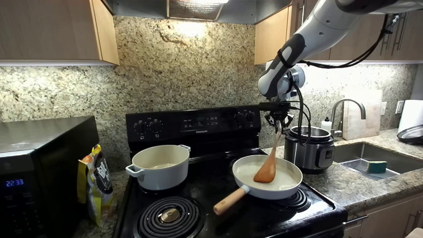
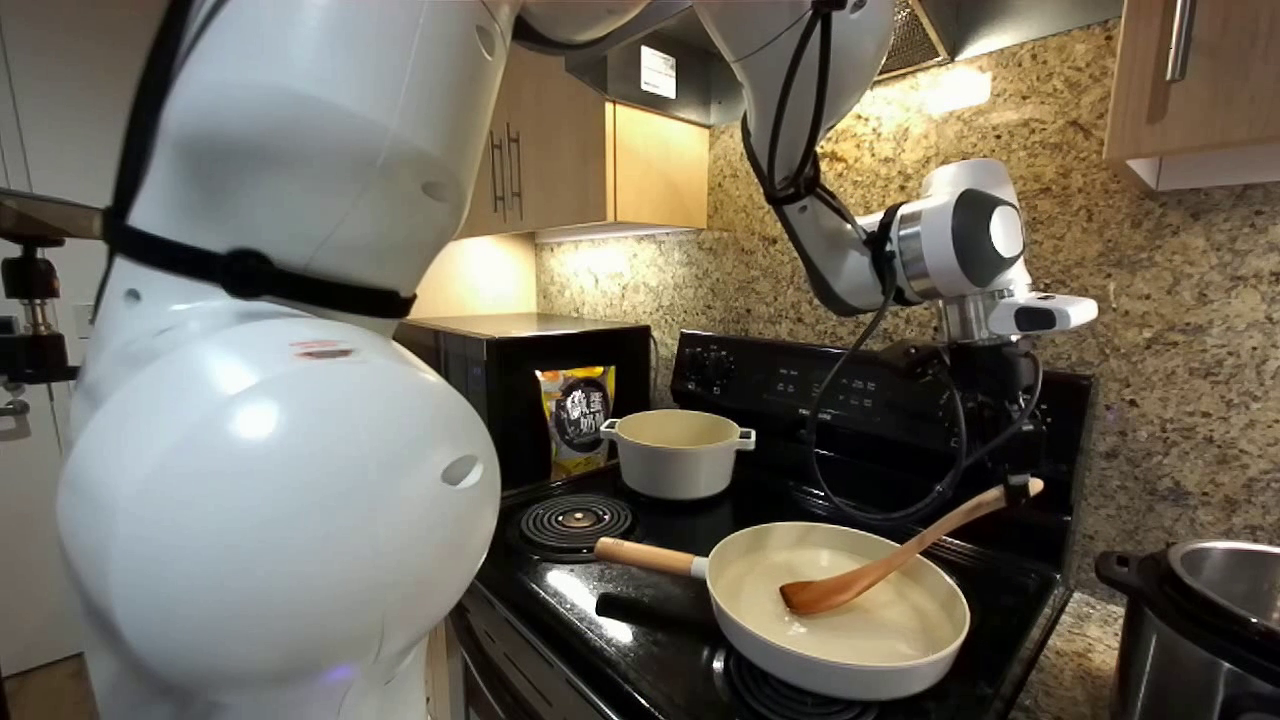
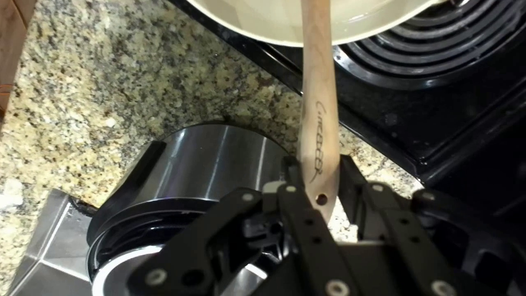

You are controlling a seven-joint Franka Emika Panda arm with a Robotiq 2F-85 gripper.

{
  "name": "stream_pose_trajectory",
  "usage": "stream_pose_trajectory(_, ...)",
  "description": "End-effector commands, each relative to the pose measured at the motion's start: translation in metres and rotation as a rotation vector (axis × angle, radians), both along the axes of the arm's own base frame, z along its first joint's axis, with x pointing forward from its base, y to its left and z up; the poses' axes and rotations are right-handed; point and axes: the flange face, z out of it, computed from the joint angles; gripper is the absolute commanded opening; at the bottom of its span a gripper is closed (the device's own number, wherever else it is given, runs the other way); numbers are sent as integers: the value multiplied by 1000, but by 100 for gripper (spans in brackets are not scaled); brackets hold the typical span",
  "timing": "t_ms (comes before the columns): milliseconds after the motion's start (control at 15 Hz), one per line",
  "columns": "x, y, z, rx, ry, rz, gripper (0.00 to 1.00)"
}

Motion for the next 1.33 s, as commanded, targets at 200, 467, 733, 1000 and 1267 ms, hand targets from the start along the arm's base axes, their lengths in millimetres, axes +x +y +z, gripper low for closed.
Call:
stream_pose_trajectory(200,12,16,-8,76,-142,-112,11)
stream_pose_trajectory(467,2,35,-39,110,-116,-101,11)
stream_pose_trajectory(733,-28,38,-61,115,-109,-119,11)
stream_pose_trajectory(1000,-60,26,-76,135,-118,-163,11)
stream_pose_trajectory(1267,-82,9,-75,147,-137,-203,11)
